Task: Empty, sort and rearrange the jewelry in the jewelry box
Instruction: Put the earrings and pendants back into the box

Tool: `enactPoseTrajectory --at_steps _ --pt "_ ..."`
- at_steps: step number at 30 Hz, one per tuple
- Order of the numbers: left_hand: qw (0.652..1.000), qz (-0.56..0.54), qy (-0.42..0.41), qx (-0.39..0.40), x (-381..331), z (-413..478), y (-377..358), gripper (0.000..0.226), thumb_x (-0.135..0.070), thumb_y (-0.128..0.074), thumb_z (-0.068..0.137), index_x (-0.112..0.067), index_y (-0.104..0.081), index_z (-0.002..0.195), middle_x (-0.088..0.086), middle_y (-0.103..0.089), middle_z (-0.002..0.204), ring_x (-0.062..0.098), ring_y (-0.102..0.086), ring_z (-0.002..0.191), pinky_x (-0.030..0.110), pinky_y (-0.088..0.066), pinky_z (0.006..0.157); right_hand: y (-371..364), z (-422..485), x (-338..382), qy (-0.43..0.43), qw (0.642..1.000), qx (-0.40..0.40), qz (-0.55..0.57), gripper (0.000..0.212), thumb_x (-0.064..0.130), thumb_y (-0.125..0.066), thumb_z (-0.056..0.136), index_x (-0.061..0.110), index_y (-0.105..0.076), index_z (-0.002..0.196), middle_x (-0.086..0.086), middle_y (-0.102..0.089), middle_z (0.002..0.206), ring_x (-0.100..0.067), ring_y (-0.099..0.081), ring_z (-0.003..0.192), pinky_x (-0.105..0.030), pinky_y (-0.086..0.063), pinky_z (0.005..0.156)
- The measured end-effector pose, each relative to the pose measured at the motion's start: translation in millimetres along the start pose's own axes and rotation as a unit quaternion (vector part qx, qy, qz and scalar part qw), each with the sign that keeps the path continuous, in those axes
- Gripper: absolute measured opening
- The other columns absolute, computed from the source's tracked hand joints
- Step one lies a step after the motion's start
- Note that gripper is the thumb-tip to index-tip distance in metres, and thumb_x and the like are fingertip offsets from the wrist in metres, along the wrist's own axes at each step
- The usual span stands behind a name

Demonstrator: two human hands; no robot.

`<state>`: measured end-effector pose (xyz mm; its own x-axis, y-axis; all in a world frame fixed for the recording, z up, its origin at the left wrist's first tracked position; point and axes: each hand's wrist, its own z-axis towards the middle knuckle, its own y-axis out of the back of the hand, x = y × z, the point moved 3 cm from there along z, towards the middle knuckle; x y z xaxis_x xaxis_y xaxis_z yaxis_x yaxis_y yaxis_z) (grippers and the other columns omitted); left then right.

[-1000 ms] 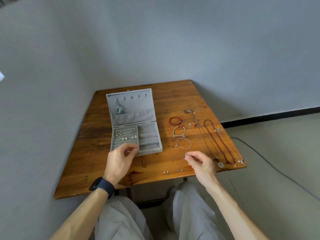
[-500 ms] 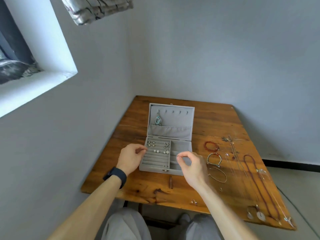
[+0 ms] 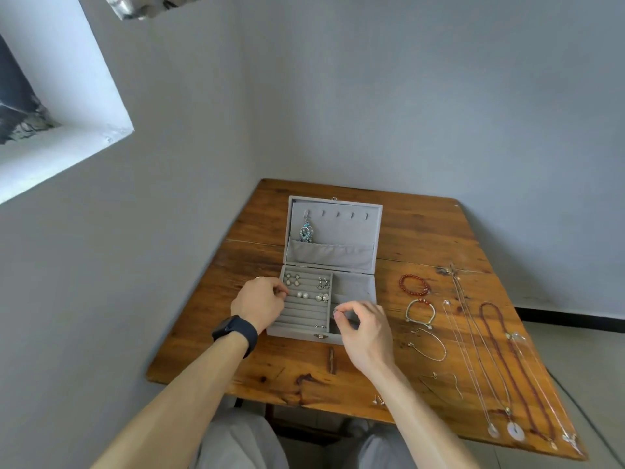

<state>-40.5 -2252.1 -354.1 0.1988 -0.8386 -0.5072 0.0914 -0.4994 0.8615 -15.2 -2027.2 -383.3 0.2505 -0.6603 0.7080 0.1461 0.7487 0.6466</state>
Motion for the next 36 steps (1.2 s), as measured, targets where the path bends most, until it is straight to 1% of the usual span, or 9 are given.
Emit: enactPoseTrajectory --at_steps 3,6,12,16,19,22,25,31,36 --pt "1.000 0.004 0.017 -0.016 -0.4 -0.8 -0.1 0.014 -0.031 -0.058 0.096 -0.041 -0.067 0.097 -0.009 -0.070 0.090 0.014 -0.065 0.070 0.022 -0.044 0.052 -0.6 -1.9 0.5 0.002 1.000 -0.001 -0.008 0.005 0.028 -0.068 0.093 0.026 -0.073 0.095 0.017 -0.066 0.096 -0.004 -0.050 0.095 -0.007 -0.032 0.074" --pt "0.999 0.004 0.029 -0.032 -0.8 -1.0 -0.4 0.012 -0.032 -0.059 0.096 -0.040 -0.068 0.099 -0.007 -0.069 0.091 0.018 -0.066 0.076 0.026 -0.050 0.057 -0.4 -1.5 1.0 -0.002 1.000 -0.003 -0.005 0.006 0.028 -0.068 0.093 0.026 -0.073 0.096 0.016 -0.067 0.097 -0.005 -0.050 0.096 -0.007 -0.032 0.075" --pt "0.995 0.075 -0.019 -0.070 -3.7 -10.0 -4.1 0.020 -0.033 -0.054 0.099 -0.038 -0.069 0.110 -0.007 -0.072 0.098 0.017 -0.066 0.087 0.026 -0.041 0.055 -0.3 -1.6 2.5 -0.002 1.000 0.003 -0.008 0.005 0.028 -0.068 0.093 0.027 -0.072 0.096 0.018 -0.066 0.097 -0.005 -0.050 0.097 -0.007 -0.032 0.076" --pt "0.993 0.010 -0.103 -0.057 12.5 -26.3 -10.5 0.029 -0.031 -0.049 0.101 -0.036 -0.060 0.127 -0.011 -0.064 0.097 0.014 -0.059 0.098 0.031 -0.052 0.064 0.6 3.1 5.3 0.009 1.000 0.019 -0.015 0.006 0.029 -0.069 0.092 0.029 -0.073 0.096 0.019 -0.065 0.099 -0.007 -0.051 0.100 -0.006 -0.030 0.078" --pt "0.988 -0.014 -0.139 -0.065 25.2 -37.9 -13.5 0.038 -0.028 -0.047 0.101 -0.036 -0.054 0.138 -0.010 -0.068 0.115 0.011 -0.057 0.109 0.035 -0.056 0.075 -0.1 14.7 16.8 0.039 0.998 0.028 -0.032 0.008 0.029 -0.071 0.089 0.029 -0.076 0.095 0.018 -0.065 0.101 -0.009 -0.051 0.101 -0.012 -0.034 0.081" --pt "0.983 0.002 -0.160 -0.094 31.6 -43.9 -21.6 0.039 -0.024 -0.048 0.102 -0.026 -0.057 0.139 -0.002 -0.065 0.129 0.016 -0.057 0.119 0.034 -0.054 0.086 -4.6 31.9 36.0 0.073 0.995 0.026 -0.055 0.006 0.031 -0.075 0.086 0.029 -0.078 0.091 0.018 -0.065 0.101 -0.007 -0.048 0.101 -0.023 -0.040 0.083" --pt "0.978 0.044 -0.167 -0.115 30.9 -46.2 -26.7 0.040 -0.025 -0.046 0.101 -0.024 -0.057 0.140 -0.001 -0.064 0.132 0.018 -0.058 0.120 0.033 -0.049 0.093 -14.3 49.6 52.5 0.090 0.991 0.050 -0.090 0.007 0.035 -0.072 0.088 0.031 -0.077 0.091 0.017 -0.064 0.104 -0.008 -0.045 0.105 -0.024 -0.036 0.084" --pt "0.974 0.055 -0.170 -0.142 30.5 -48.3 -27.4 0.041 -0.029 -0.043 0.100 -0.023 -0.059 0.138 -0.002 -0.065 0.130 0.018 -0.057 0.120 0.034 -0.048 0.096 -41.0 68.3 63.8 0.108 0.961 0.144 -0.210 0.020 0.042 -0.061 0.095 0.033 -0.075 0.107 0.010 -0.061 0.126 -0.016 -0.038 0.127 -0.036 -0.038 0.102" --pt "0.970 0.054 -0.175 -0.162 31.0 -48.9 -25.9 0.042 -0.031 -0.041 0.097 -0.022 -0.064 0.131 -0.003 -0.069 0.121 0.018 -0.062 0.111 0.034 -0.050 0.089 -52.4 73.1 69.0 0.111 0.952 0.169 -0.231 0.021 0.046 -0.061 0.094 0.036 -0.075 0.107 0.011 -0.059 0.130 -0.017 -0.034 0.130 -0.040 -0.035 0.103"
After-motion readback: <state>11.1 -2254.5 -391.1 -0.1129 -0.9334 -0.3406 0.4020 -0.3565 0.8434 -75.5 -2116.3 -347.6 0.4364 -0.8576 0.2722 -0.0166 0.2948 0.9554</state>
